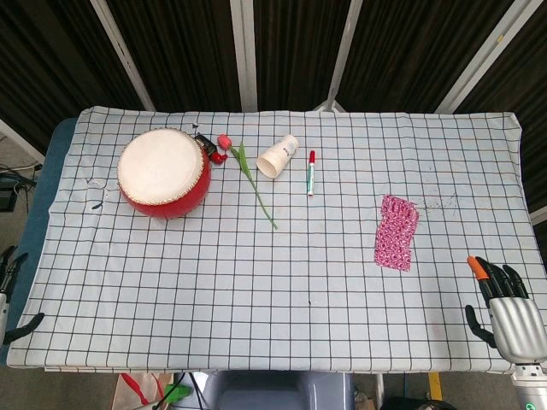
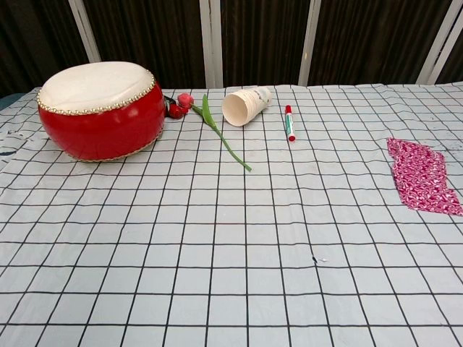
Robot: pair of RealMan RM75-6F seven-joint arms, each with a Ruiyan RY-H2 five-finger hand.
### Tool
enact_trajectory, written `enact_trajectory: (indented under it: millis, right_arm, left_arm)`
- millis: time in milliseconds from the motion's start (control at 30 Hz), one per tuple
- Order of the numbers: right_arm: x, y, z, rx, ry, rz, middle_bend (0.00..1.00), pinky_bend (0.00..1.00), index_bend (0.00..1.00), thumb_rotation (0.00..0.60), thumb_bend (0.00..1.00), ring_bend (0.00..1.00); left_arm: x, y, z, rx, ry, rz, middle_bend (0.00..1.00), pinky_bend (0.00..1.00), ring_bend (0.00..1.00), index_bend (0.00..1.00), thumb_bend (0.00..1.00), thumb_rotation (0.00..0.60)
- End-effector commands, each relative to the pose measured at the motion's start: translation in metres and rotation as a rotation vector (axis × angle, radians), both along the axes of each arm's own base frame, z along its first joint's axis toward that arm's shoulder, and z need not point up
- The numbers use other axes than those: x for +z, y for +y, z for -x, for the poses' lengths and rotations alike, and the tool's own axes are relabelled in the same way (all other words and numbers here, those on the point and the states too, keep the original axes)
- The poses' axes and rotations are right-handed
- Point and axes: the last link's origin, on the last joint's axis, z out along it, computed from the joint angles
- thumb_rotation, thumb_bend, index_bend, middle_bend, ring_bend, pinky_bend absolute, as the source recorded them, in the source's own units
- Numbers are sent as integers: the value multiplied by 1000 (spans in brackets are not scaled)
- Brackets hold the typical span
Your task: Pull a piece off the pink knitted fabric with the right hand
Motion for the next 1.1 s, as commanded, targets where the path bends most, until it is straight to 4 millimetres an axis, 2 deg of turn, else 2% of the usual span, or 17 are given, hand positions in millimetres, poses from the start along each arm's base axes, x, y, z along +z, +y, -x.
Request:
enact_trajectory:
  millis: [33,167,567,633,833,1100]
  right_arm:
    - [0,0,0,0,-1,0,109,95,0,600,496,136]
    - [-1,1,0,1,6,-8,109,95,0,600,495,140]
    - [-4,0,-2,9,-3,-8,119,105,0,600,495,258]
    - [-5,0,-2,13,0,-10,165,121,0,600,495,297]
    - [-11,-4,-1,16,12,-35,410,197,0,600,495,459]
    - [-19,-25,1,7,40,-63,596,319,27,600,495,614]
  left_arm:
    - [2,-1,0,0,-5,-6,0,19,0,117,247,600]
    - [4,-3,0,-2,-10,-14,0,19,0,117,247,600]
    - [3,-4,0,-4,-7,-4,0,20,0,117,247,600]
    - [5,-5,-1,-9,-9,-18,0,19,0,117,247,600]
    - [3,-4,0,0,-9,-11,0,19,0,117,247,600]
    - [1,-2,-1,-2,-2,-7,0,19,0,117,247,600]
